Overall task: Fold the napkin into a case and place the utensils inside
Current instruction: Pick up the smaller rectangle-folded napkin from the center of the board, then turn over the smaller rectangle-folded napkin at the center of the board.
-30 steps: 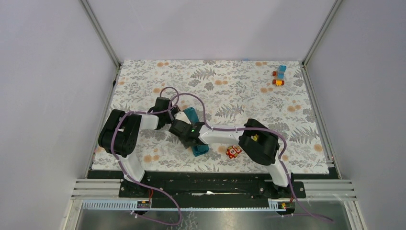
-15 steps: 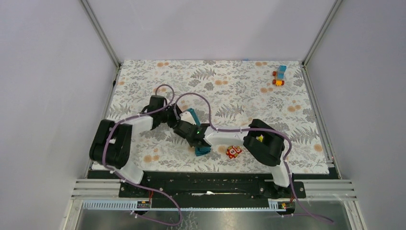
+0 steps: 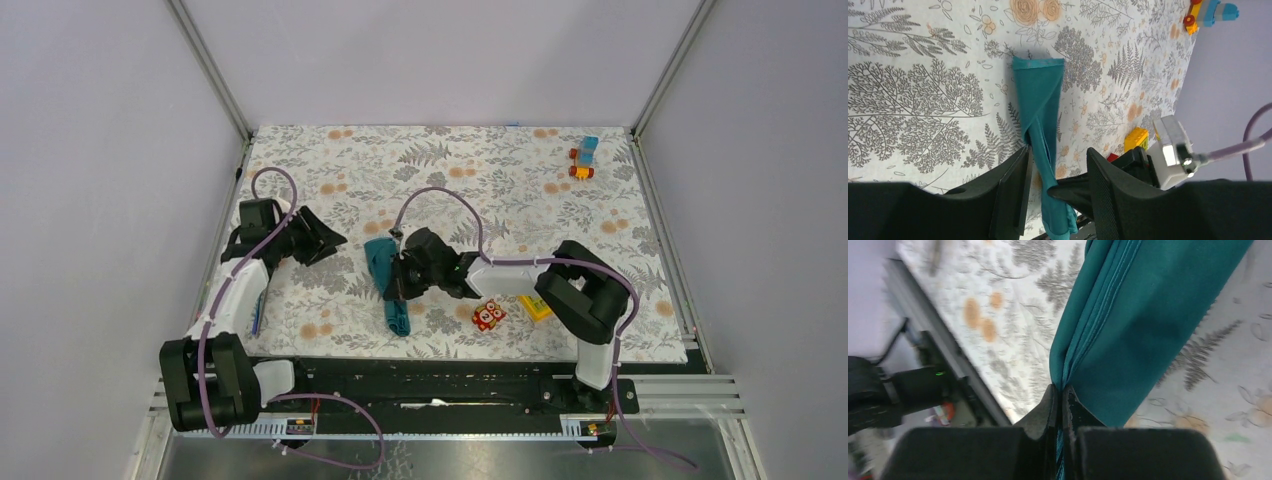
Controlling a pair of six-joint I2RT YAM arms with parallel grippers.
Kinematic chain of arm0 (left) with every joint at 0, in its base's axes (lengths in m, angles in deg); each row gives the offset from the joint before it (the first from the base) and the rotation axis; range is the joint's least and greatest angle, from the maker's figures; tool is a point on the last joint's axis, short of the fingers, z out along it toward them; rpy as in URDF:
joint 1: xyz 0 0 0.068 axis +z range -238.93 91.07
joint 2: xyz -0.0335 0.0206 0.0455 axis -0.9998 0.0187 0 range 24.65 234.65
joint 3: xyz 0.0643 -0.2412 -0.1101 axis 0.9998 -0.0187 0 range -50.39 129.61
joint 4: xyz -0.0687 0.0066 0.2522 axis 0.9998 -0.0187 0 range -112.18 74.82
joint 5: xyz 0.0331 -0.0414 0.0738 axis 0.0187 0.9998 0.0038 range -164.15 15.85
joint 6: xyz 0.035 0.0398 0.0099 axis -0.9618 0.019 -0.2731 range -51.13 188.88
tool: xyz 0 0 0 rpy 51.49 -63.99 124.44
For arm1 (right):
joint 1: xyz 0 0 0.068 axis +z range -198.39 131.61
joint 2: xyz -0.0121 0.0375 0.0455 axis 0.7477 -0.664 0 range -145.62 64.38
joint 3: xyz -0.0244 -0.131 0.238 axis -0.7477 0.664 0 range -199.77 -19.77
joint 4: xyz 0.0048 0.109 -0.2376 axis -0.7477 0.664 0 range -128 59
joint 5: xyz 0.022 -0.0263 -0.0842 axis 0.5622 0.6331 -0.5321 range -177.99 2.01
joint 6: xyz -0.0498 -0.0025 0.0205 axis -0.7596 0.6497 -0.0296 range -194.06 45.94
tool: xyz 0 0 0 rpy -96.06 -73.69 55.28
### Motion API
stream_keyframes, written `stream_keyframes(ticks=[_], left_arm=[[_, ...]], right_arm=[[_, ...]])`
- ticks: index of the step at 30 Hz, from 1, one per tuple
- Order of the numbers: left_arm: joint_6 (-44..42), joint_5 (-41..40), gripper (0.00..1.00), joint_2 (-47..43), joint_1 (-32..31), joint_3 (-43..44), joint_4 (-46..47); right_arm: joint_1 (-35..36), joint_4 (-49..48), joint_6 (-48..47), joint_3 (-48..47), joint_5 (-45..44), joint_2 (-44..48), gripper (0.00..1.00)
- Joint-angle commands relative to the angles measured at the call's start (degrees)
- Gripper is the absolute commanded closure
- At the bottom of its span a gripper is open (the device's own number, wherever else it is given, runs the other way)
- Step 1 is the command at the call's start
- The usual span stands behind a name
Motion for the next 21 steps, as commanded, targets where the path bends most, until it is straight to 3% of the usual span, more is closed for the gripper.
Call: stream_keyframes(ticks=[1,10,15,18,21], left_arm=[[-2.7,1.8,0.50,-3.1,0.0,-1.7,-2.8],[0.1,2.4,0.50,-2.9,-0.7,-5.9,2.3],[1.3,1.2,0.50,-0.1,-5.5,-5.9,4.8],[3.0,0.8,0.50,2.6,-8.9,-5.2,7.3],[4.9,0.8,0.50,5.8,-12.2,-2.9,10.3]], right_arm=[[-3.1,-20.1,12.9,3.4,14.5,3.1,1.00],[-12.8,-43.8,27.2,19.6,20.2,2.3,1.00],[-16.5,-45.0,24.4,24.6,19.8,2.3,0.98],[-19.4,-43.9,22.3,26.5,20.5,3.4,0.89],[-22.7,-31.6,14.5,25.5,19.6,6.7,0.70]])
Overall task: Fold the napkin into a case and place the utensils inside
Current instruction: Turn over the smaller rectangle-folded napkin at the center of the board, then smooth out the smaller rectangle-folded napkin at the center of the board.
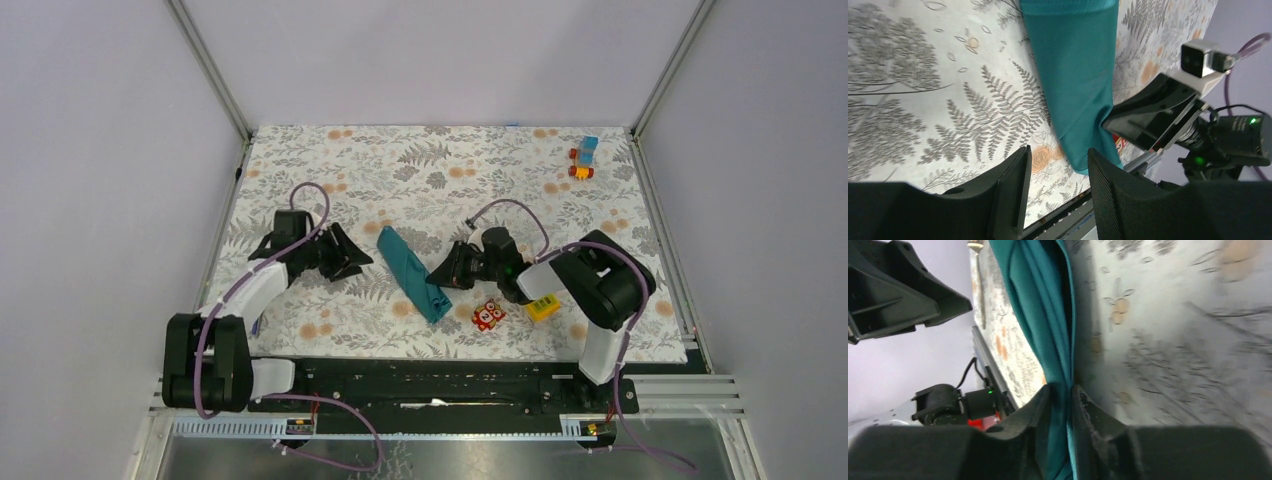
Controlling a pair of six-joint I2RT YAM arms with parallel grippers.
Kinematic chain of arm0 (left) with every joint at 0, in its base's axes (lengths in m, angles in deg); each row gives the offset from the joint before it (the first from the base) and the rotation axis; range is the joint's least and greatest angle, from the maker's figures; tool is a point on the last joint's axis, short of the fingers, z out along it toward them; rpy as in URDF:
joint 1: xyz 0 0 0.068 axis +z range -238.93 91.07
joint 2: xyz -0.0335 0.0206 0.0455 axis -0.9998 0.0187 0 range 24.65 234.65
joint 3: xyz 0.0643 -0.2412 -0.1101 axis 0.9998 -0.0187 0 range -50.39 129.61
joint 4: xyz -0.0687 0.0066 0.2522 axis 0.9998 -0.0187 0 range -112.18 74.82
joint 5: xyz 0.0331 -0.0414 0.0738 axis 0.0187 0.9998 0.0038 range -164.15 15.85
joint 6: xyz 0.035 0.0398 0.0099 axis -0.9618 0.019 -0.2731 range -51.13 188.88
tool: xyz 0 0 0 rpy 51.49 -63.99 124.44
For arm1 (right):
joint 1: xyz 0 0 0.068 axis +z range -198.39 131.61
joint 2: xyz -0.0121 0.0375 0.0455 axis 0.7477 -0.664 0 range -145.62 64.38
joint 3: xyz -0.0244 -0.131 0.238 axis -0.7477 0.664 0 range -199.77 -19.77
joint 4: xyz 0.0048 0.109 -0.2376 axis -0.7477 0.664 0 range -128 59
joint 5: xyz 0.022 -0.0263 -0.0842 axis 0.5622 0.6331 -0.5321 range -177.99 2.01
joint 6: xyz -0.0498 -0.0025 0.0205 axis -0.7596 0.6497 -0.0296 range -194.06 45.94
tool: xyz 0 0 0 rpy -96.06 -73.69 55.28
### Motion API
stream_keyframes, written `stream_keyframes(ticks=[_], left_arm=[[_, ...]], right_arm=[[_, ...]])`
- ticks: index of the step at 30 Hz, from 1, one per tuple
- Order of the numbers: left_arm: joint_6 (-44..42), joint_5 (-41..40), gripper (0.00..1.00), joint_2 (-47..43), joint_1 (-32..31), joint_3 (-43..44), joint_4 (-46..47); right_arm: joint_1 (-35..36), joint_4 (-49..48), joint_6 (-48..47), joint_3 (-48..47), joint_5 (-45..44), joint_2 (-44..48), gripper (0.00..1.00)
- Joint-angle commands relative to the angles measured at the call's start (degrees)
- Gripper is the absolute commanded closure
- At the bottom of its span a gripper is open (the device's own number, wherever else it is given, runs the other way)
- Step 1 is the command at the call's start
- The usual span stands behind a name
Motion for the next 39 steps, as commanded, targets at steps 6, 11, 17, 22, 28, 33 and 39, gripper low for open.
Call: stream_keyframes(ticks=[6,11,17,22,28,33,39], left_arm=[[7.9,3.4,0.50,13.2,-7.5,10.4,14.4],[11.3,3.6,0.52,23.4,-11.1,16.1,20.4],[10.8,-0.5,0.55,33.4,-11.9,21.1,21.6],[8.0,-5.8,0.57,39.5,-11.5,24.1,18.0],[6.0,-5.7,0.56,37.5,-11.2,26.4,14.1],[4.2,-6.7,0.50,29.9,-11.5,26.8,10.2],[2.7,-7.1,0.47,24.0,-9.3,22.5,8.4]], right_arm=[[-4.3,53.5,-32.9,-14.7,-19.9,14.8,0.40],[0.1,55.7,-29.4,-18.4,-9.5,17.2,0.41],[3.4,42.5,-20.6,-11.1,-1.3,14.0,0.66],[3.5,43.7,-23.3,-6.8,-6.7,11.9,0.70],[3.7,55.6,-29.0,-11.7,-16.1,13.6,0.69],[5.3,57.9,-27.8,-15.6,-12.5,16.0,0.59],[15.5,55.8,-23.1,-18.8,-11.9,12.3,0.52]])
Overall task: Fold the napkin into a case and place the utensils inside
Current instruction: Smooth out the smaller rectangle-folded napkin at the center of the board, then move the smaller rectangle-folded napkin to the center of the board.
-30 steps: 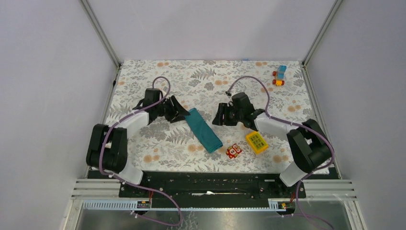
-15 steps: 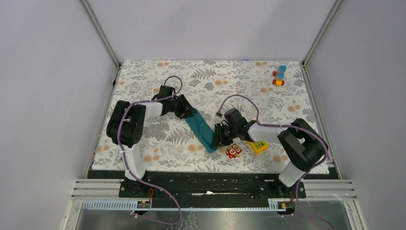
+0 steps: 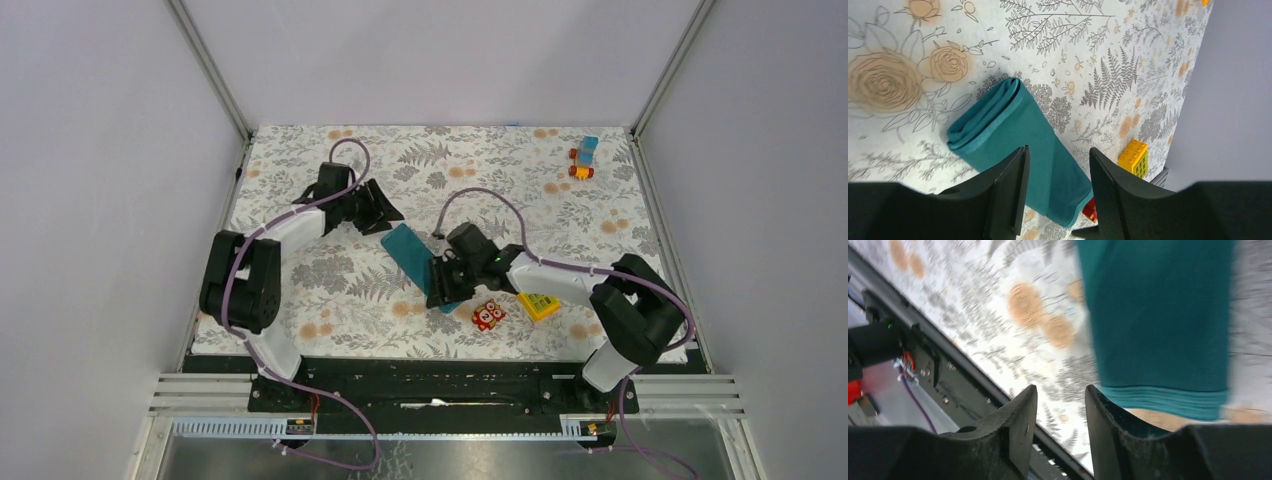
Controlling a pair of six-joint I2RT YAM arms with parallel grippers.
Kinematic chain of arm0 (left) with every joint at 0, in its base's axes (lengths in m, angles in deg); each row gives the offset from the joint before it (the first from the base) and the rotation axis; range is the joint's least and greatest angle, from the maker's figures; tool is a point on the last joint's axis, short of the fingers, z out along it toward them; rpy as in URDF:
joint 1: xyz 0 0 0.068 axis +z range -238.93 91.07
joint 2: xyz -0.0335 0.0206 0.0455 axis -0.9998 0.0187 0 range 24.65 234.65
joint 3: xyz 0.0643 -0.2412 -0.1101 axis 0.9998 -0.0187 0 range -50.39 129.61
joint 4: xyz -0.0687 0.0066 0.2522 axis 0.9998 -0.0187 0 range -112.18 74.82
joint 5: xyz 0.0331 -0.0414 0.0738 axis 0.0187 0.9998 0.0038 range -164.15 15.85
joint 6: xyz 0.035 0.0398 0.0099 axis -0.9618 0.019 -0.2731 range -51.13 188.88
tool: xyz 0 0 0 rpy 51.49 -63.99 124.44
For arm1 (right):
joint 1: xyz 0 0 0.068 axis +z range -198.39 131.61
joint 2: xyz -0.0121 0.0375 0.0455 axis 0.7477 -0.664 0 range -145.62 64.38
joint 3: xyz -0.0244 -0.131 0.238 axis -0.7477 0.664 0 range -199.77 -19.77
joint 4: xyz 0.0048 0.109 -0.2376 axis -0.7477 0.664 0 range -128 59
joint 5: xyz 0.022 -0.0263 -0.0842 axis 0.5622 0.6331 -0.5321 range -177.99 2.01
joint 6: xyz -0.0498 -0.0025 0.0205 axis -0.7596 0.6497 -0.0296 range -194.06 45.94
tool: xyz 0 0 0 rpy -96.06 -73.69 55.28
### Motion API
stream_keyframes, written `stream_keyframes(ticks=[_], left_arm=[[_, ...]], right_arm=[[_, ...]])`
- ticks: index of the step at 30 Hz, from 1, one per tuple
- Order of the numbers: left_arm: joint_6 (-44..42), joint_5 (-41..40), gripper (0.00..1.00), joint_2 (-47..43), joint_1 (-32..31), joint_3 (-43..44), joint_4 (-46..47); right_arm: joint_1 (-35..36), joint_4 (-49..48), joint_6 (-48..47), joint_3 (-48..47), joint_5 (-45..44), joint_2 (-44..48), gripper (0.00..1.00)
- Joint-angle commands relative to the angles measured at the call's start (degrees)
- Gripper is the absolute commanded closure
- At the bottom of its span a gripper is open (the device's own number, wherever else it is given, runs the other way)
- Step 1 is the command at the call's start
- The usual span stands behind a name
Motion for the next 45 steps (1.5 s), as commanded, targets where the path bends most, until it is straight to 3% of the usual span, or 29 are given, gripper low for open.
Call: stream_keyframes(ticks=[1,4,8,14,19,22,29,34,38,45], left_arm=[[-2.0,-0.9,0.47,-6.9,2.3,-3.2,-0.2],[-3.6,-0.7,0.45,-9.8,2.9,-4.4,-2.3],[-5.9,0.0,0.44,-13.4,3.4,-4.9,-5.8],[-6.0,2.4,0.44,-17.4,3.6,-4.5,-7.1],[-4.6,4.9,0.44,-14.7,3.6,-2.4,-5.7],[-1.9,7.3,0.44,-11.9,3.3,-1.7,-3.9],[6.1,0.5,0.44,-12.3,-9.5,-13.1,8.6],[10.1,-2.6,0.51,-4.5,-17.2,-13.1,16.0],[10.9,-7.1,0.61,1.0,-16.6,-11.1,13.0],[7.3,-10.3,0.61,5.9,-10.0,-7.2,9.1]], right_arm=[[8.8,-0.8,3.8,-4.0,0.7,-2.8,0.52],[9.3,-3.8,7.7,-2.3,-1.4,-4.0,0.49],[7.4,-3.4,8.4,-0.2,-8.3,-3.9,0.36],[-6.5,-4.7,8.2,1.2,-9.9,-6.2,0.32],[-18.4,-5.3,3.4,-13.0,-10.7,-16.3,0.25],[-23.3,-0.8,2.0,-24.3,-4.7,-23.5,0.25],[-23.7,-1.6,0.8,-20.6,0.6,-17.6,0.20],[-24.1,-3.0,0.6,-17.6,2.2,-16.2,0.18],[-24.4,-5.0,1.8,-18.5,3.9,-17.6,0.18],[-25.7,-12.0,6.4,-23.6,8.4,-25.2,0.18]])
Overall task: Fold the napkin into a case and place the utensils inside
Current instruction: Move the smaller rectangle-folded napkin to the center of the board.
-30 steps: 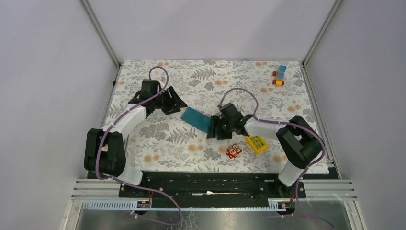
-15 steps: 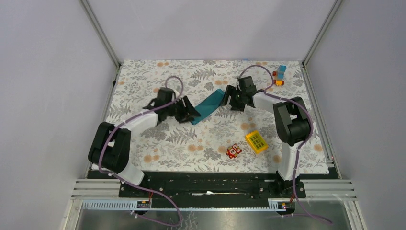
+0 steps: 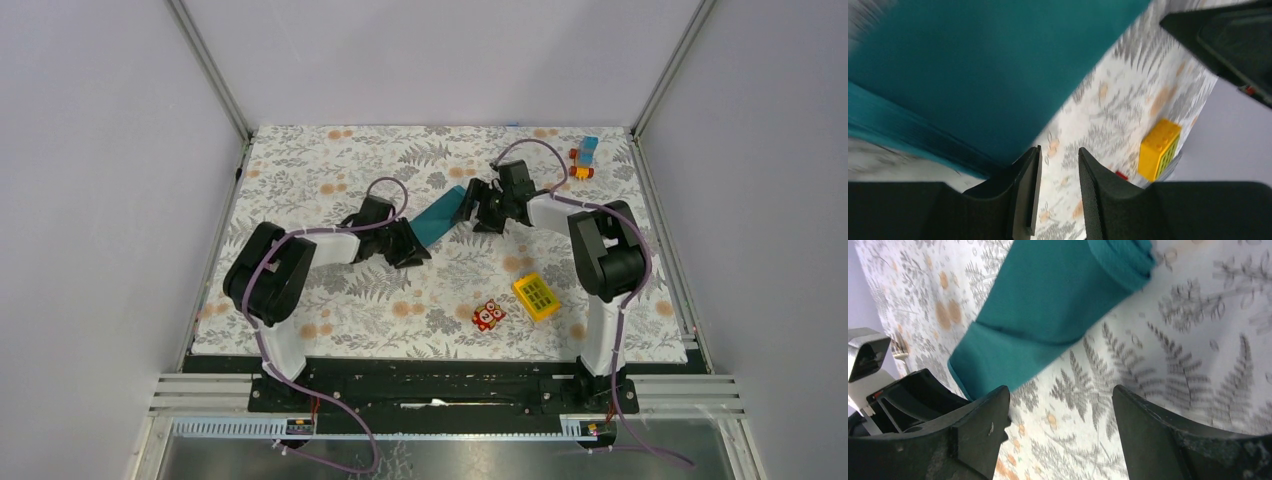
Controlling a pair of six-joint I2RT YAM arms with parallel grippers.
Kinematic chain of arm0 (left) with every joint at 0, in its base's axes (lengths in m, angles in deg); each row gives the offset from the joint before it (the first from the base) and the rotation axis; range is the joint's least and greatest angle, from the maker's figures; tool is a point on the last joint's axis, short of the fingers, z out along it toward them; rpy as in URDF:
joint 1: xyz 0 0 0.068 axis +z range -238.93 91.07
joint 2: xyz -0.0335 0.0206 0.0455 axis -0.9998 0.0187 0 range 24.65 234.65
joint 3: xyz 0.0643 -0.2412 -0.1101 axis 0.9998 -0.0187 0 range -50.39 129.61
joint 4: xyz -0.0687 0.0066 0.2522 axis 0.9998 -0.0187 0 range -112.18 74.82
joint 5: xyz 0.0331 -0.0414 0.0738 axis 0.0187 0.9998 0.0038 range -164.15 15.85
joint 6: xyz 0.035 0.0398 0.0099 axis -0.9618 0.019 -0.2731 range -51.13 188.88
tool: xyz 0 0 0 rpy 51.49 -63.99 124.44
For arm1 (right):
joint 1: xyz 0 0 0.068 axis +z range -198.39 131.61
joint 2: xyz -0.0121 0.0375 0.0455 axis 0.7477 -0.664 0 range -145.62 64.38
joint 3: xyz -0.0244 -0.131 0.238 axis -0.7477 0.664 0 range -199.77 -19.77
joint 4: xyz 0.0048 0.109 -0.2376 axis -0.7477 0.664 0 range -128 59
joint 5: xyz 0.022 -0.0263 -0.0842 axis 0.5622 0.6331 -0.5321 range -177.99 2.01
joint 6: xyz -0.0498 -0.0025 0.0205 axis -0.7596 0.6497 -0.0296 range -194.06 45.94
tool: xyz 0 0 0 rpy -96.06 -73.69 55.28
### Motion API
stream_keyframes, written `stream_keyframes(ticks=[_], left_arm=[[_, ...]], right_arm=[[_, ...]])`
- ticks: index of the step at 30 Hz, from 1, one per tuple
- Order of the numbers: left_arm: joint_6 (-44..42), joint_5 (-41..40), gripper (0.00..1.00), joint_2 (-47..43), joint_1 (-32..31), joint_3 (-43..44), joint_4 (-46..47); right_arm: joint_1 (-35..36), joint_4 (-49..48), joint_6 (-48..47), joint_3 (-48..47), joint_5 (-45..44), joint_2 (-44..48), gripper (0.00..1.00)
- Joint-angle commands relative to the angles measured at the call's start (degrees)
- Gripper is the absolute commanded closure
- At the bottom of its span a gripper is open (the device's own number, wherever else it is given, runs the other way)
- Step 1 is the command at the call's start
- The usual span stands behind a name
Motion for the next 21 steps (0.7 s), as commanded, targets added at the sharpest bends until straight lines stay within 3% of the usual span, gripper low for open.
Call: stream_keyframes(ticks=[1,15,18,21], left_arm=[[-3.0,-5.0,0.61,3.9,4.8,4.2,-1.1],[-9.2,-5.5,0.60,20.2,13.1,30.6,-11.8],[-11.3,-6.3,0.55,19.4,14.2,33.9,-14.4],[-13.2,-3.8,0.49,12.3,14.6,31.3,-16.9]], right_arm=[[-0.8,-6.6,3.9,-5.4,4.1,-5.5,0.18],[-2.6,-6.0,7.0,-33.0,3.7,-26.9,0.22],[-2.6,-5.9,6.2,-32.9,5.0,-25.5,0.21],[-2.6,-1.1,2.5,-29.9,5.7,-18.7,0.18]])
